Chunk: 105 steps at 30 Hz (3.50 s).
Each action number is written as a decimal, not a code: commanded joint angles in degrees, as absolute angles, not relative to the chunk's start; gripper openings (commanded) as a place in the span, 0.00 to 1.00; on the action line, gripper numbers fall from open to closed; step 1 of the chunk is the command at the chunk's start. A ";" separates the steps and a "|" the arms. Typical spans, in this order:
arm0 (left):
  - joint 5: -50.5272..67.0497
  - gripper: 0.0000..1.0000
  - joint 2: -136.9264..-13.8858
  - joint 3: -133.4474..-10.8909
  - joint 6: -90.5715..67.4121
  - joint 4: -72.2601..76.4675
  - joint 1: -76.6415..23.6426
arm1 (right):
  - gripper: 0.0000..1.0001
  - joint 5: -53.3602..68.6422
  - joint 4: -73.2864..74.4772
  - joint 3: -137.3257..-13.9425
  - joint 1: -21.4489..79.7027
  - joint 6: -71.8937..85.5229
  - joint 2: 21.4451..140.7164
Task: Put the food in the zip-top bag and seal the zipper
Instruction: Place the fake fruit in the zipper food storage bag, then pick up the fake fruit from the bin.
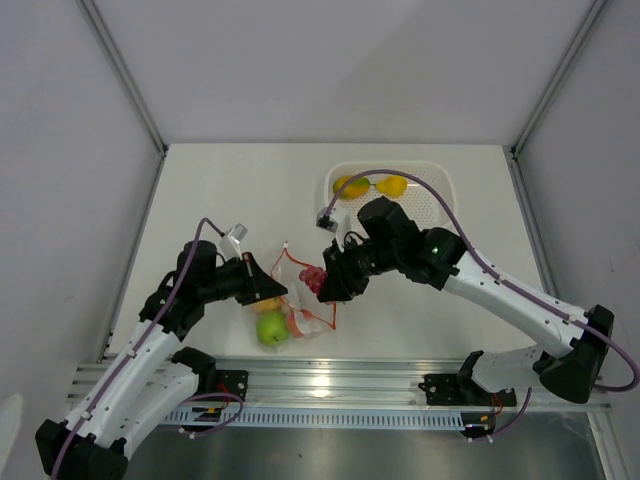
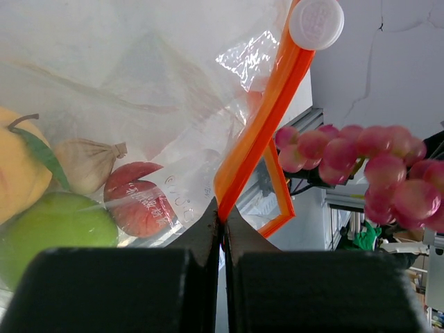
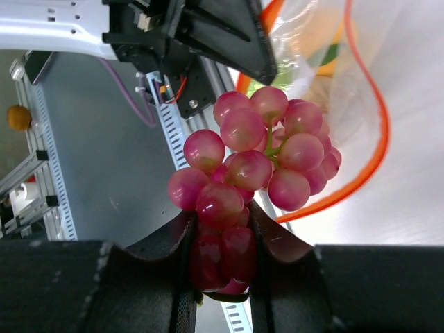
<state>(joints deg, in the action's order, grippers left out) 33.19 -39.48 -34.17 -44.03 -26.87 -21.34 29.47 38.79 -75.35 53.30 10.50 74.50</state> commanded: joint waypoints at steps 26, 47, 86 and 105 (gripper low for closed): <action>34.98 0.01 -34.98 -41.75 -44.74 -29.62 -20.83 | 0.38 24.08 24.35 -83.66 55.11 18.19 97.99; 34.10 0.01 -35.42 -39.73 -43.77 -28.83 -20.83 | 0.90 14.51 29.00 -84.29 57.04 15.03 91.51; 34.45 0.01 -33.31 -36.04 -43.07 -28.30 -20.74 | 0.99 -14.13 24.78 -105.11 20.13 44.80 115.74; 34.36 0.01 -34.45 -34.45 -43.24 -26.99 -20.74 | 0.99 -21.01 22.50 -109.78 16.17 48.60 129.64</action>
<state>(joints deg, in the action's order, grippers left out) 33.65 -34.13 -34.89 -43.94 -28.95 -21.19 -18.02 23.83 -107.50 16.47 47.29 128.77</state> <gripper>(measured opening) 0.005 0.992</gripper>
